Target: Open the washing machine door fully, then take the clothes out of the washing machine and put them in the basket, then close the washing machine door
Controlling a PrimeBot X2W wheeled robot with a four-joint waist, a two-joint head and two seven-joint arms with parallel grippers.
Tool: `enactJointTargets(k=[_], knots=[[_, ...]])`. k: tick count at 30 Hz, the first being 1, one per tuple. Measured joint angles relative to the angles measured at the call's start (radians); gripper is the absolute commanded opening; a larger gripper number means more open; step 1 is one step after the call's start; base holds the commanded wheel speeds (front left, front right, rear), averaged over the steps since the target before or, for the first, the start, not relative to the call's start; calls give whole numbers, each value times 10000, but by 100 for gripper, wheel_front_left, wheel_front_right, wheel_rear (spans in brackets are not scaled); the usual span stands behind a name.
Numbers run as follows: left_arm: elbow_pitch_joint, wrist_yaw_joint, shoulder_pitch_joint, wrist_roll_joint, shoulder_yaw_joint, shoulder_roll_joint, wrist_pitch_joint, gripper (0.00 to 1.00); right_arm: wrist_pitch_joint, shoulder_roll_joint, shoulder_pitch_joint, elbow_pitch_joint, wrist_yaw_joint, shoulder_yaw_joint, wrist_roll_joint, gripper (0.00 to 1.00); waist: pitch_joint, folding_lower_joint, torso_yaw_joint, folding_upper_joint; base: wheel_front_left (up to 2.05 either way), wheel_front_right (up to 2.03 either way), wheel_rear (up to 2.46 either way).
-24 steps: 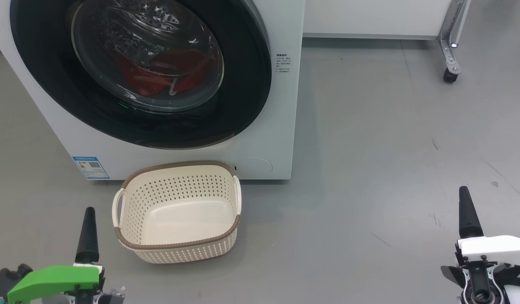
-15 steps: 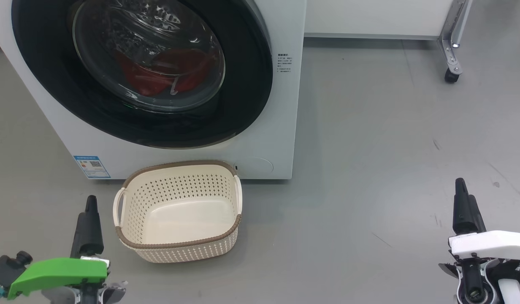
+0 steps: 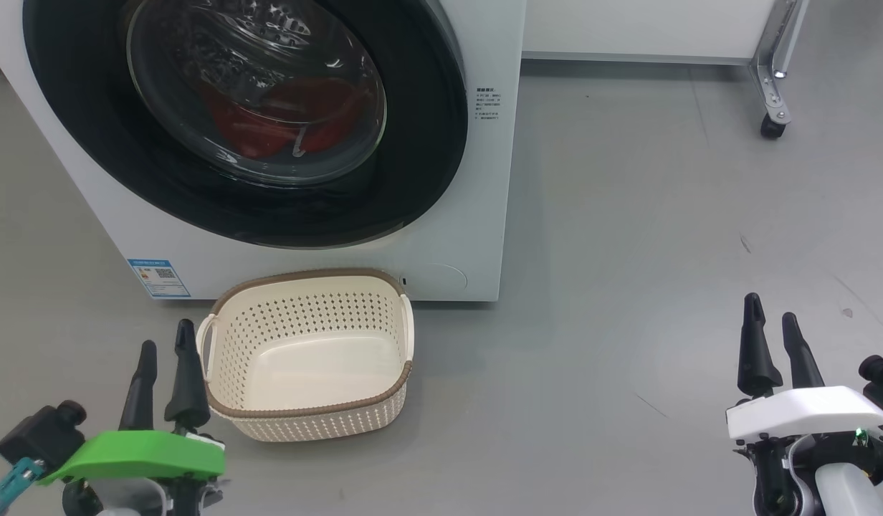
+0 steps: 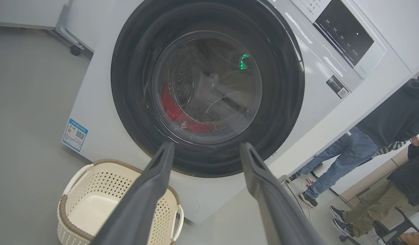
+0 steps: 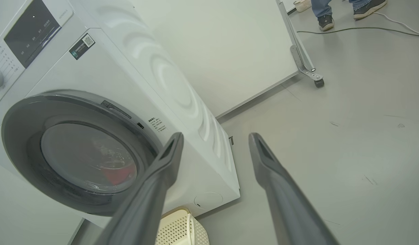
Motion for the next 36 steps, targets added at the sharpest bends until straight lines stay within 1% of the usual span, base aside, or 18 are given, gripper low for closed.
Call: enactJointTargets(k=[5,8,9,12,15,23,25,27,34,36], knots=[[-29,215,5,1398,-313,10,-182,100,-201,-19,7,0,-130,245,-963,100,32,0,17,0,0,0,0],[-69,343,8,2190,-491,40,-290,100,-307,-113,10,2,-142,443,-1618,100,50,0,22,0,0,0,0],[-69,357,12,2454,-568,42,-314,100,-324,-144,10,2,-207,500,-1829,100,56,0,23,0,0,0,0],[-67,529,19,3143,-763,48,-412,100,-418,-140,11,0,-299,660,-2324,100,74,0,21,0,0,0,0],[-50,688,28,3684,-943,54,-508,100,-523,-136,16,29,-314,844,-2844,100,90,0,15,0,0,0,0],[221,1135,44,4744,-1417,94,-792,100,-782,-140,123,303,-489,1202,-3977,100,131,0,4,0,0,0,0],[305,1233,47,4778,-1519,98,-859,100,-840,-138,140,368,-495,1304,-4226,100,135,0,3,0,0,0,0],[385,1335,50,4824,-1599,107,-945,100,-869,-138,142,430,-577,1369,-4525,100,137,0,4,0,0,0,0],[832,1586,187,5427,-1994,138,-1198,100,-1133,-138,142,535,-667,1609,-5373,100,132,0,9,0,0,0,0],[941,1662,195,5599,-2090,142,-1212,100,-1191,-138,142,560,-752,1618,-5570,100,132,0,11,0,0,0,0]])
